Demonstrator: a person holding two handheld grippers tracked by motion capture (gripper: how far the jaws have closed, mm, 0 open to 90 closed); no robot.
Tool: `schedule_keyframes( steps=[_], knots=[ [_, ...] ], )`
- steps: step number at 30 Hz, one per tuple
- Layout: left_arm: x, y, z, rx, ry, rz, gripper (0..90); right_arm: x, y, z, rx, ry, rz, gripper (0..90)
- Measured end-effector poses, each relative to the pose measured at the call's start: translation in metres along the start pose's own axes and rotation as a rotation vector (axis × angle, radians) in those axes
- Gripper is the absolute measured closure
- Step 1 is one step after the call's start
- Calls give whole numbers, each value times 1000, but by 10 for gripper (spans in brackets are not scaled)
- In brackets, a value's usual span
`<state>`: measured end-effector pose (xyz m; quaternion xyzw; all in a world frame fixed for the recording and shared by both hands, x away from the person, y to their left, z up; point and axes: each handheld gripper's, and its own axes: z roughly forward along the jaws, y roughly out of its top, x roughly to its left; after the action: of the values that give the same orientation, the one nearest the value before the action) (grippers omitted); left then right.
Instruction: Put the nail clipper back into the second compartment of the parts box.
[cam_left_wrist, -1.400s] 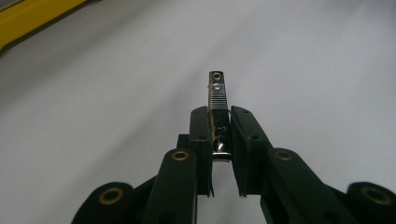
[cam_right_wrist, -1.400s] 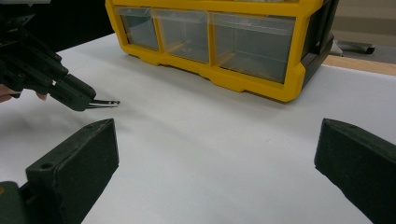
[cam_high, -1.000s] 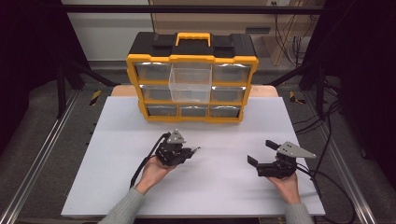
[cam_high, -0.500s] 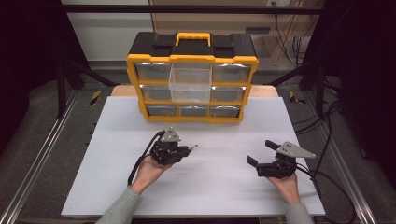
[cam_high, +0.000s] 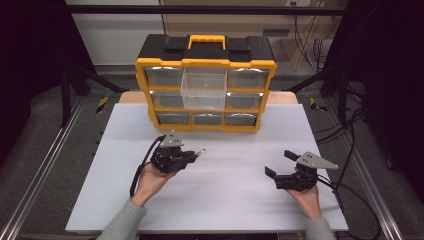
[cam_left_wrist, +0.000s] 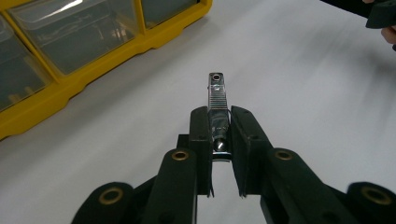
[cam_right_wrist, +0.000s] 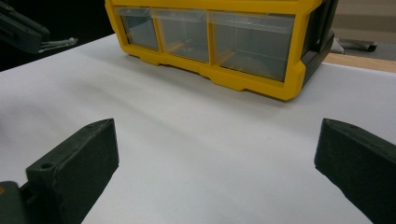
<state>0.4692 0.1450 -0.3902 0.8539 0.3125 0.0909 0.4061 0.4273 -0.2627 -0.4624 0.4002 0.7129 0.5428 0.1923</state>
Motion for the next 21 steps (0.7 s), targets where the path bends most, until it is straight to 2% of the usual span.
schedule_keyframes(
  steps=[9,21],
  knots=[
    [4,4,-14,-28,4,-8,789,0,0,0,0,1,2,5],
    [8,10,-38,-95,21,-18,789,0,0,0,7,-5,0,5]
  ],
)
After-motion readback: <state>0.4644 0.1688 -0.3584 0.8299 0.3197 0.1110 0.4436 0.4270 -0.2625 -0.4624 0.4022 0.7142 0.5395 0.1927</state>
